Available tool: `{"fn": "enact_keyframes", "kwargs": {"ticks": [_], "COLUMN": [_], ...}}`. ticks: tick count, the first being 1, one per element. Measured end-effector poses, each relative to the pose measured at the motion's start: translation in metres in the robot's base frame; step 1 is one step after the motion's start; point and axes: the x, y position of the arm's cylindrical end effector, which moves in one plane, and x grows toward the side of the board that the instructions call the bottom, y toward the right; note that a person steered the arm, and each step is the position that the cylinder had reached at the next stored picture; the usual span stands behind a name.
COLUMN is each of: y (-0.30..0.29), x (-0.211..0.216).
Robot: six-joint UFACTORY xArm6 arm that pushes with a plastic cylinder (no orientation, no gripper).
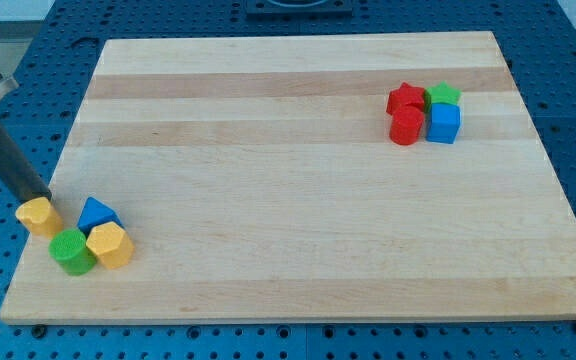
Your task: Move yellow hexagon along with green circle towards yellow heart
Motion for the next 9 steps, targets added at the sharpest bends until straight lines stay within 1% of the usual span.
{"fn": "enact_keyframes", "kwargs": {"ticks": [2, 3, 4, 5, 6, 7, 8, 9], "y": [0.003, 0.020, 0.077, 0.161, 0.202, 0.201, 0.176, 0.151], "x": [0.007, -0.017, -0.027, -0.015, 0.016, 0.053, 0.079, 0.088]}}
